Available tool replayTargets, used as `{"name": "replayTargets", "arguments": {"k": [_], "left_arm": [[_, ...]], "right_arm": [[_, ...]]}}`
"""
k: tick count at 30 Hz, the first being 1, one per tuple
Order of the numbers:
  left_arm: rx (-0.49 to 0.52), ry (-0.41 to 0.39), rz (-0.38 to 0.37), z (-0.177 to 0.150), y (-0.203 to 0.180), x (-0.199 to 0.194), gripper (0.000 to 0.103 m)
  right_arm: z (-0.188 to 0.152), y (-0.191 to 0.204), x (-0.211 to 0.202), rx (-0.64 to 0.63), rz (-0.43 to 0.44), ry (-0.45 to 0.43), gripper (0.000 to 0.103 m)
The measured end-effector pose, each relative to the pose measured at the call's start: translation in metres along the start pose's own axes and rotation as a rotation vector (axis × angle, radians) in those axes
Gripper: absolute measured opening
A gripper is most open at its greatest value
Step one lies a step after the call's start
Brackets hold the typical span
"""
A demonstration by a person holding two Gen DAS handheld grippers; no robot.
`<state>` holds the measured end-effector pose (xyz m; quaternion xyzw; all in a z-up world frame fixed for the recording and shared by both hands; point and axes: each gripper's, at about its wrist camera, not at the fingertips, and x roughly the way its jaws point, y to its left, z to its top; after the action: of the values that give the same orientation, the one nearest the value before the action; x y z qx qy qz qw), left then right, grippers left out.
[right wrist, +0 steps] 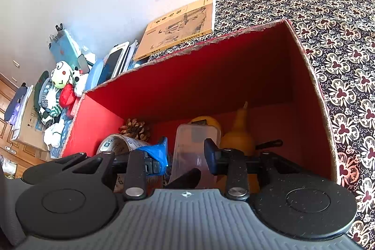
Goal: Organize rigid objects
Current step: 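Open the right tool and release the clear case in the box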
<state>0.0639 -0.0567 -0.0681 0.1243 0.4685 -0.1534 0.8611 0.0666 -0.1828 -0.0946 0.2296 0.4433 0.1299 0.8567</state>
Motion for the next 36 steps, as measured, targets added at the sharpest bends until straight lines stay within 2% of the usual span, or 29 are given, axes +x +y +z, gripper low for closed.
{"name": "replayTargets", "arguments": {"k": [26, 30, 36], "left_arm": [[-0.037, 0.002, -0.005, 0.001, 0.003, 0.0, 0.072], [-0.033, 0.003, 0.006, 0.001, 0.001, 0.0, 0.073], [-0.045, -0.003, -0.005, 0.001, 0.003, -0.004, 0.076]], "right_arm": [[0.0, 0.001, -0.004, 0.002, 0.006, -0.002, 0.018], [-0.001, 0.003, -0.008, -0.003, -0.032, -0.023, 0.018], [-0.003, 0.0, -0.022, 0.008, -0.015, -0.045, 0.018]]}}
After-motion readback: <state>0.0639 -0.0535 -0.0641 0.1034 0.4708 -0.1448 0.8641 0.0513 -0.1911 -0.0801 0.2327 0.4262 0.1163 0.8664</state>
